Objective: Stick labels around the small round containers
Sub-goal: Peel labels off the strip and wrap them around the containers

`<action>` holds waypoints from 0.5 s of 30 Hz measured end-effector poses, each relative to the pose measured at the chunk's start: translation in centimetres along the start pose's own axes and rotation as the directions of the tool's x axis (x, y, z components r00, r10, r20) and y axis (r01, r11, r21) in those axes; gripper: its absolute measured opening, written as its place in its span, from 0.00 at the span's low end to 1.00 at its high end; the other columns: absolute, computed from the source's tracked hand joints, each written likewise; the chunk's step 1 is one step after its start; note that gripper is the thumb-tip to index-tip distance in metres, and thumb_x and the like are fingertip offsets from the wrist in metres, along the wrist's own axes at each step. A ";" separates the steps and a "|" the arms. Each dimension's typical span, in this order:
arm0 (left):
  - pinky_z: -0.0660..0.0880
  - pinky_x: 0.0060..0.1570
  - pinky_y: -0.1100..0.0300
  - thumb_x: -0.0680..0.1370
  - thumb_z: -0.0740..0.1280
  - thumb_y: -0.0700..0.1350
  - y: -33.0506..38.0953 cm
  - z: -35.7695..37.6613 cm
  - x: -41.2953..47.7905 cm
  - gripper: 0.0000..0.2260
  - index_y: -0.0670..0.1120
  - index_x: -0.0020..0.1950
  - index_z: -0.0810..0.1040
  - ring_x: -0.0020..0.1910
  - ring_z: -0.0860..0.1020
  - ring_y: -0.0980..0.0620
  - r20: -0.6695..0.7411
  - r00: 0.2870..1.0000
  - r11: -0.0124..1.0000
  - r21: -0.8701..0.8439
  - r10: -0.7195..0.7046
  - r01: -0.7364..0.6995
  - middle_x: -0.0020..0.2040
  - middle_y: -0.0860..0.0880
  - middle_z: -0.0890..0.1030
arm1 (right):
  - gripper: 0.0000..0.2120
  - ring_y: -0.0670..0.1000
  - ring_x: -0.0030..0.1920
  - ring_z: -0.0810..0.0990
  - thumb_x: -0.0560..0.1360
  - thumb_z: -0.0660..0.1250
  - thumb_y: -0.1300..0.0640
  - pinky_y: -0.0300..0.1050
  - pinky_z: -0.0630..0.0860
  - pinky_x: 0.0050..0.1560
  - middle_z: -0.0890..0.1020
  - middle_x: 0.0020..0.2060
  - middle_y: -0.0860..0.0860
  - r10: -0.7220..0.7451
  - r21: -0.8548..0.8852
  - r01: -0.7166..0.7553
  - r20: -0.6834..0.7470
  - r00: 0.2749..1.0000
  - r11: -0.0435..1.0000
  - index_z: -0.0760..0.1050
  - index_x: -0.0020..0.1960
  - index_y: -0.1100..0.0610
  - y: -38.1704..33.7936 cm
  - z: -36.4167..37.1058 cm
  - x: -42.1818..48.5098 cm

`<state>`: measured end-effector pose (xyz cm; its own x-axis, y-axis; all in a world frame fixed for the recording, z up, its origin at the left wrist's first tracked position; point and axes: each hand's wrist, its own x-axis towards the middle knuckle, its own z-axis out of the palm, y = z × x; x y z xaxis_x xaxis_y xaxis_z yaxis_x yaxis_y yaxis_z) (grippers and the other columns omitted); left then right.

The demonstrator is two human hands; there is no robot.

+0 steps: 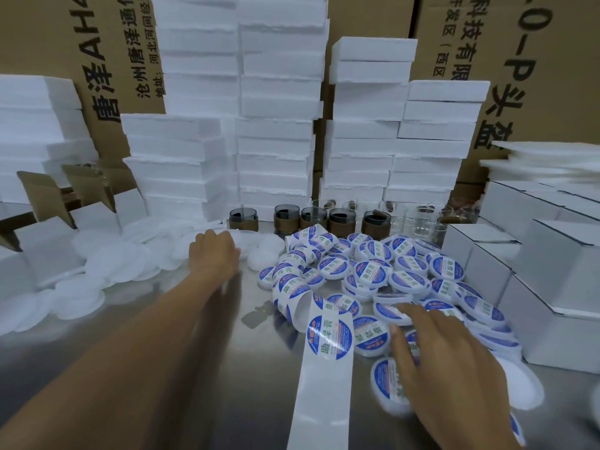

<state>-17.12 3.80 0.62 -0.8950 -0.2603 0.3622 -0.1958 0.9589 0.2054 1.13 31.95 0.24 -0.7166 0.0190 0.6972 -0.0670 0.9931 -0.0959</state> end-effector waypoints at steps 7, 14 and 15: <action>0.67 0.48 0.55 0.80 0.61 0.45 1.2 -2.6 -1.9 0.08 0.42 0.45 0.75 0.51 0.73 0.43 -0.107 0.994 0.844 -0.532 0.006 -0.063 0.51 0.42 0.78 | 0.13 0.58 0.29 0.79 0.61 0.78 0.59 0.47 0.76 0.27 0.80 0.30 0.55 -0.027 0.030 0.030 -0.077 0.997 0.999 0.81 0.44 0.60 -0.1 0.1 -0.4; 0.74 0.47 0.56 0.81 0.59 0.46 4.6 -8.5 -10.6 0.08 0.45 0.45 0.73 0.44 0.79 0.47 -0.066 0.997 0.397 -0.915 0.034 -0.074 0.44 0.44 0.81 | 0.11 0.58 0.34 0.81 0.66 0.75 0.59 0.49 0.76 0.29 0.82 0.34 0.56 -0.016 0.140 0.028 -0.082 0.996 0.990 0.81 0.48 0.60 -0.7 -0.7 -0.7; 0.75 0.46 0.57 0.81 0.59 0.46 4.9 -9.0 -12.0 0.08 0.47 0.44 0.73 0.42 0.79 0.48 -0.059 0.997 0.357 -0.931 0.047 -0.072 0.42 0.45 0.82 | 0.11 0.57 0.35 0.81 0.68 0.73 0.59 0.48 0.76 0.31 0.82 0.36 0.55 -0.014 0.178 0.029 -0.085 0.996 0.984 0.81 0.49 0.59 -0.9 -0.9 -0.7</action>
<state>-3.73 10.60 5.45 -0.8781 -0.2214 0.4242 0.3674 0.2560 0.8941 2.32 31.11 0.46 -0.6541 0.0150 0.7563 -0.2101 0.9569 -0.2007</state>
